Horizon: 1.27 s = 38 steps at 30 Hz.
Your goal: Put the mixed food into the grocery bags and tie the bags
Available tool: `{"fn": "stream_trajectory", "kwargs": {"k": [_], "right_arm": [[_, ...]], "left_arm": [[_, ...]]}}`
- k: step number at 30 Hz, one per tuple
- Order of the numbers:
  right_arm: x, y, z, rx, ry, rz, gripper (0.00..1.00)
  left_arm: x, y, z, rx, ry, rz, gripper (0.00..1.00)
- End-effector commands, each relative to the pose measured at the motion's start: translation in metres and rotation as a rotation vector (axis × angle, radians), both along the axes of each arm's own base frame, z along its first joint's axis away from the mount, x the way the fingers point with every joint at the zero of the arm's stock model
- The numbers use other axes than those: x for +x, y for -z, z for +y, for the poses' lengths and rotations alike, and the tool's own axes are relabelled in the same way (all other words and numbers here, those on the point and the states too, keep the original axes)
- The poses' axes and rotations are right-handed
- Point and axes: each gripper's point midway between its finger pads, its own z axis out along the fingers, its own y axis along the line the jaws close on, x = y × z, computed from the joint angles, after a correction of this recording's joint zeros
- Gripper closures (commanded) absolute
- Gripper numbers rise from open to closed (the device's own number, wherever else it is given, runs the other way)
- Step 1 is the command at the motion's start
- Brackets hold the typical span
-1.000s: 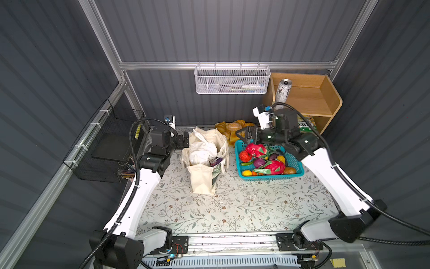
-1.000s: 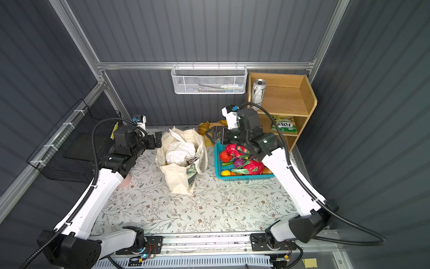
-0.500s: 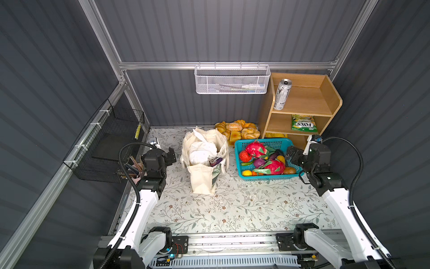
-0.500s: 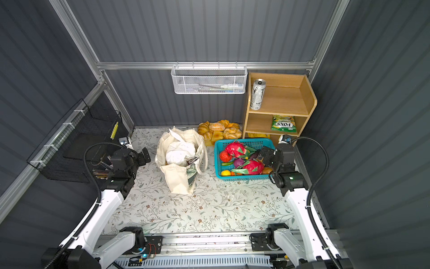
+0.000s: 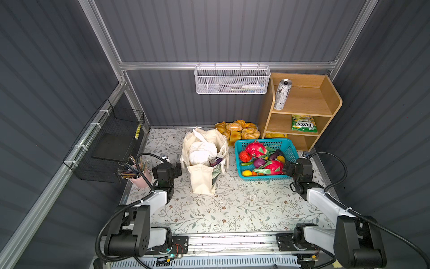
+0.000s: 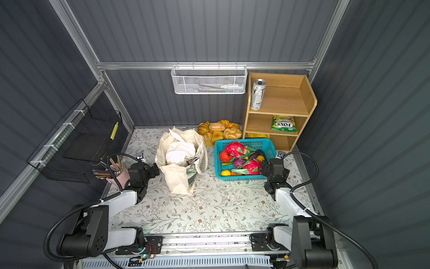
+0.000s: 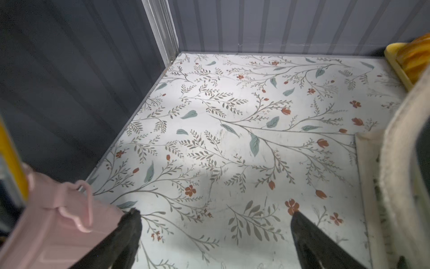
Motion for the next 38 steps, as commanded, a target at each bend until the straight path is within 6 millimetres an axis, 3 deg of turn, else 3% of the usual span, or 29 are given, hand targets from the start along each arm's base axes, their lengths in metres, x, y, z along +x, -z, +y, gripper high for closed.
{"fn": "stream_trajectory", "kwargs": {"k": [1, 3, 8, 11, 16, 38], "right_arm": [[0.020, -0.027, 0.012, -0.053, -0.102, -0.196, 0.01], [0.027, -0.039, 0.022, -0.108, -0.184, -0.278, 0.01], [0.028, -0.023, 0.029, -0.159, -0.228, -0.369, 0.01], [0.036, -0.015, 0.036, -0.127, -0.281, -0.286, 0.01], [0.042, -0.014, 0.023, -0.063, -0.259, -0.279, 0.01], [0.040, -0.014, 0.024, -0.050, -0.273, -0.279, 0.01]], "left_arm": [[0.009, -0.006, -0.002, 0.002, 0.020, -0.132, 0.00], [0.015, -0.008, -0.011, -0.002, 0.070, -0.177, 0.00], [0.023, 0.014, -0.018, -0.003, 0.112, -0.176, 0.00], [0.027, 0.019, -0.022, -0.007, 0.133, -0.163, 0.00], [0.048, 0.035, -0.032, -0.007, 0.186, -0.015, 0.00], [0.049, 0.035, -0.031, -0.013, 0.183, -0.026, 0.00]]}}
